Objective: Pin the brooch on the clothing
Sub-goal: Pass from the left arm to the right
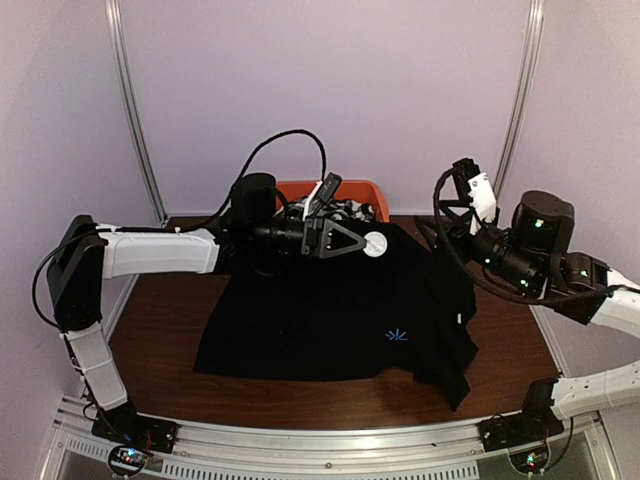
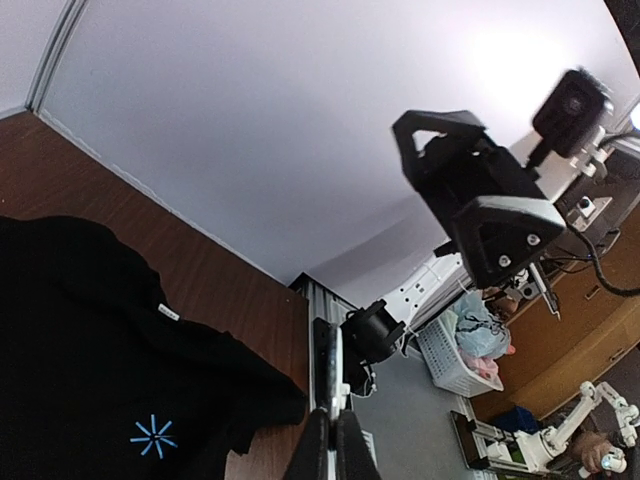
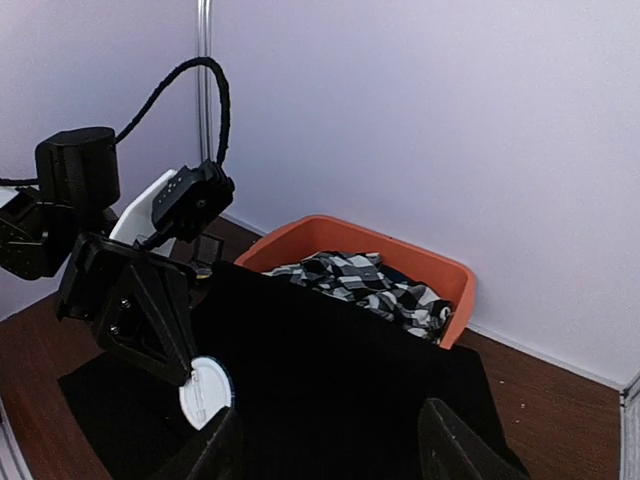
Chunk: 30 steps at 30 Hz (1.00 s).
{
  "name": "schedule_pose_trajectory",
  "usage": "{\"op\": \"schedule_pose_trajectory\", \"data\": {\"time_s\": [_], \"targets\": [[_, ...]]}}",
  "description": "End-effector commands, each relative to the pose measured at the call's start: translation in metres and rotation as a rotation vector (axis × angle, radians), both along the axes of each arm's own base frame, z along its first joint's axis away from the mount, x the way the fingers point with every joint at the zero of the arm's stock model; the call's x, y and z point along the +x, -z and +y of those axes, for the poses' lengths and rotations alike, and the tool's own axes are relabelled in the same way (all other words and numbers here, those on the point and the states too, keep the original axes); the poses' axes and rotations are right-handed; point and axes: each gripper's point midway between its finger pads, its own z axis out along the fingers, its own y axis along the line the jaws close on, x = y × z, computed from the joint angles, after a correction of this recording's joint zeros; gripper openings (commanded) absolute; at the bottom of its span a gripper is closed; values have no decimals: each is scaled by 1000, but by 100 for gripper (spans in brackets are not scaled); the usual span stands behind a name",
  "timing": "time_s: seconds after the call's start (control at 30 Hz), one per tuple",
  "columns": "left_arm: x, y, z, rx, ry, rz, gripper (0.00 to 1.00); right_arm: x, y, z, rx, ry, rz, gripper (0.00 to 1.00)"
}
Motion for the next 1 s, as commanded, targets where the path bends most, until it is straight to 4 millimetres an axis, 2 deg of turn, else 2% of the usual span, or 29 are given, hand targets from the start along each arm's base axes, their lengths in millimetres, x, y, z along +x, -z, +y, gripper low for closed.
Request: {"op": "schedule_pose_trajectory", "data": {"time_s": [0.0, 0.1, 0.17, 0.3, 0.47, 0.8, 0.97], "targets": [[-12, -20, 9, -37, 27, -113, 0, -21, 17, 51, 217, -343, 350, 78], [-15, -21, 12, -24, 34, -130, 0, -28, 21, 78, 251, -485, 458, 69], [-17, -19, 14, -9, 34, -136, 0, -30, 19, 87, 298, -546, 493, 67], [-25, -15, 19, 0, 55, -133, 0, -25, 14, 85, 372, -580, 516, 59], [-35, -17, 26, -15, 78, -147, 0, -14, 17, 78, 399, -578, 523, 58], [-38, -28, 27, -50, 95, -156, 0, -12, 52, 90, 343, -622, 607, 48], [-39, -25, 27, -53, 99, -143, 0, -8, 58, 88, 319, -596, 590, 40]]}}
